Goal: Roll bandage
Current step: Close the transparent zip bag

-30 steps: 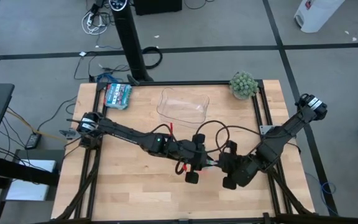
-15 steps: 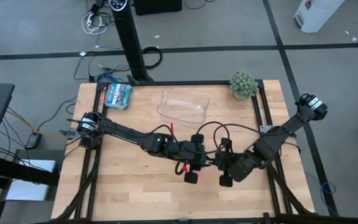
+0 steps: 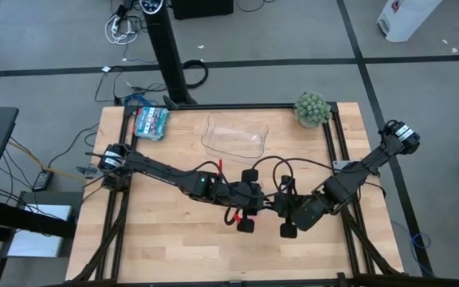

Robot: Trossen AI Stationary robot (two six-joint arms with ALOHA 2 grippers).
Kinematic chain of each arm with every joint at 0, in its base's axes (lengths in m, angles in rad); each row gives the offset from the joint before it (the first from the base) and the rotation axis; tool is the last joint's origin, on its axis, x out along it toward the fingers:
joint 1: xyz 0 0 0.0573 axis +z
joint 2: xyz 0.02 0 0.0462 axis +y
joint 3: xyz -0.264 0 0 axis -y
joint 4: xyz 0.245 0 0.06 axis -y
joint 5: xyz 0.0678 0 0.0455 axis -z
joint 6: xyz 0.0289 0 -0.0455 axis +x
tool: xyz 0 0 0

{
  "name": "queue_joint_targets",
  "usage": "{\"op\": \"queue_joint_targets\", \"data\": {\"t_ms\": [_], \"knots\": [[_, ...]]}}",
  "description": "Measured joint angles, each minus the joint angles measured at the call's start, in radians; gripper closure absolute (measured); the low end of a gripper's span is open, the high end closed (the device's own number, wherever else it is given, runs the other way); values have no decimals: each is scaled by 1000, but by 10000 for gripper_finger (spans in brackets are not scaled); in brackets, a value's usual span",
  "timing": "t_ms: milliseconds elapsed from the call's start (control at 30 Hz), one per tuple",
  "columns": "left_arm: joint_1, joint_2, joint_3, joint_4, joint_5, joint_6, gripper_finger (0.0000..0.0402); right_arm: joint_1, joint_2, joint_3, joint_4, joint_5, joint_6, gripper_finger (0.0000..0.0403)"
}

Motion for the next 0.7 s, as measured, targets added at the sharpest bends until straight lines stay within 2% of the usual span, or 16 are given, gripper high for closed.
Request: {"op": "queue_joint_targets", "data": {"t_ms": [100,267,700], "knots": [[-1,0,0,-1,-12,1,319,0,0,0,3,2,-10,403],[-2,-1,1,-22,-12,0,387,-1,0,-1,5,11,-17,403],[1,1,1,-120,-68,-22,400,3,0,0,-3,12,4,402]]}}
